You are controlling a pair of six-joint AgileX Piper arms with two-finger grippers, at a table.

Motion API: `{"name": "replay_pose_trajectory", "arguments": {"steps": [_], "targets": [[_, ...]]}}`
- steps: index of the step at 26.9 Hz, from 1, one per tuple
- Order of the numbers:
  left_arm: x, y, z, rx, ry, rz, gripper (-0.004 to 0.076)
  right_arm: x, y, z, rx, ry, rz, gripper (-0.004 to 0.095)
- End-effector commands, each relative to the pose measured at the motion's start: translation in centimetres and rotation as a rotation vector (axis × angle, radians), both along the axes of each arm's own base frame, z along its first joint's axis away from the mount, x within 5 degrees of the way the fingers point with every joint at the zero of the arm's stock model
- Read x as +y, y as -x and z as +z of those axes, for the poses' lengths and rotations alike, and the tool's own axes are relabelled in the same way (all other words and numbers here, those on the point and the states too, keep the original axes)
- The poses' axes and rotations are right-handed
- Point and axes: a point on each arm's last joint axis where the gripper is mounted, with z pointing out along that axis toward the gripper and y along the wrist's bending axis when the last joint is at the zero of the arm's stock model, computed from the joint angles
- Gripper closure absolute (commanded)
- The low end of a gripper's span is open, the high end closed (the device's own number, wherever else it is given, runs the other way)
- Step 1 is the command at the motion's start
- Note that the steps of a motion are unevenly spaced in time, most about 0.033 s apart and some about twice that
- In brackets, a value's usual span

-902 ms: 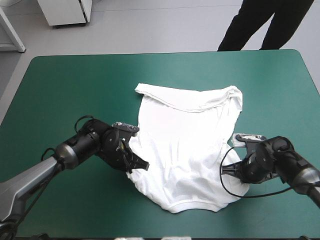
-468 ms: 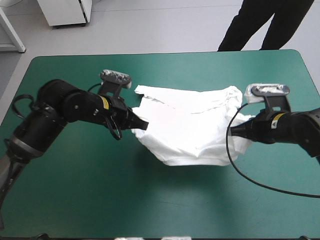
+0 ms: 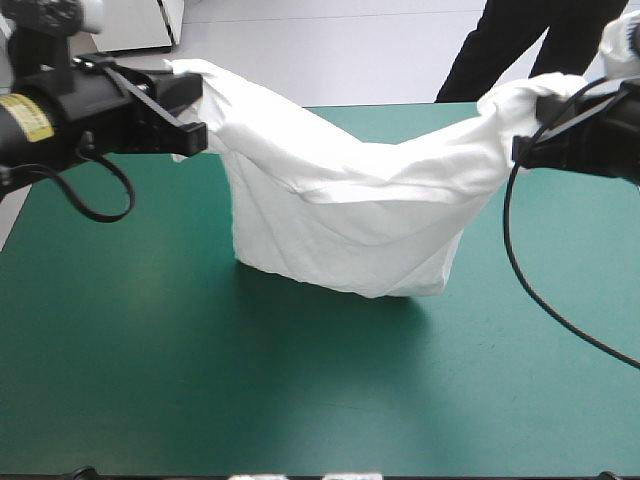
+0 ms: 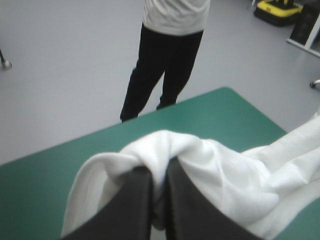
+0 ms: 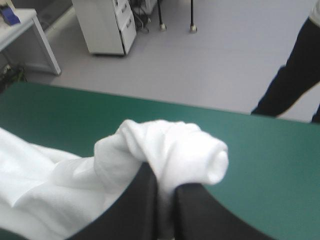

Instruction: Fold the cloth

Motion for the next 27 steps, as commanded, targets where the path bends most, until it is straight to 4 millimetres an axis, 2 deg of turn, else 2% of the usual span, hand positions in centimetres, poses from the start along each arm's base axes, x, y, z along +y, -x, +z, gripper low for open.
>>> {"name": "replay_pose_trajectory", "arguments": {"steps": [1, 6, 9, 12, 16, 21, 23, 24, 25, 26, 27], "targets": [[2.0, 3.2, 3.7, -0.224, 0.127, -0.02, 0.0734, -0.6, 2.0, 3.8, -0.22, -0.037, 0.02, 0.0925], [3.2, 6.1, 6.7, -0.433, 0.249, -0.082, 0.0734, -1.1, 4.5, 7.1, -0.403, -0.085, 0.062, 0.0924], [3.7, 7.6, 8.0, -0.528, 0.328, -0.131, 0.0734, -1.5, 6.0, 8.3, -0.493, -0.128, 0.079, 0.0923], [4.0, 8.5, 8.7, -0.584, 0.363, -0.165, 0.0734, -1.7, 6.9, 8.9, -0.541, -0.151, 0.091, 0.0923], [4.0, 8.8, 8.9, -0.596, 0.387, -0.186, 0.0734, -1.7, 7.0, 9.0, -0.551, -0.157, 0.095, 0.0923], [4.0, 8.8, 8.6, -0.584, 0.34, -0.173, 0.0734, -1.8, 6.8, 8.5, -0.488, -0.139, 0.077, 0.0923], [3.4, 6.7, 7.4, -0.508, 0.237, -0.105, 0.0734, -1.5, 4.9, 7.3, -0.365, -0.139, 0.03, 0.0923], [2.5, 4.5, 6.3, -0.429, 0.167, -0.051, 0.0734, -1.0, 3.2, 6.5, -0.311, -0.111, 0.016, 0.0923], [1.9, 3.3, 5.6, -0.391, 0.137, -0.037, 0.0734, -0.7, 2.3, 6.0, -0.277, -0.096, 0.012, 0.0923], [0.5, 0.4, 4.0, -0.308, 0.053, 0.007, 0.0734, 0.2, -0.4, 4.5, -0.182, -0.071, 0.006, 0.0923], [0.1, -0.8, 3.3, -0.28, 0.013, 0.036, 0.0734, 0.6, -1.6, 3.7, -0.141, -0.053, -0.004, 0.0924]]}}
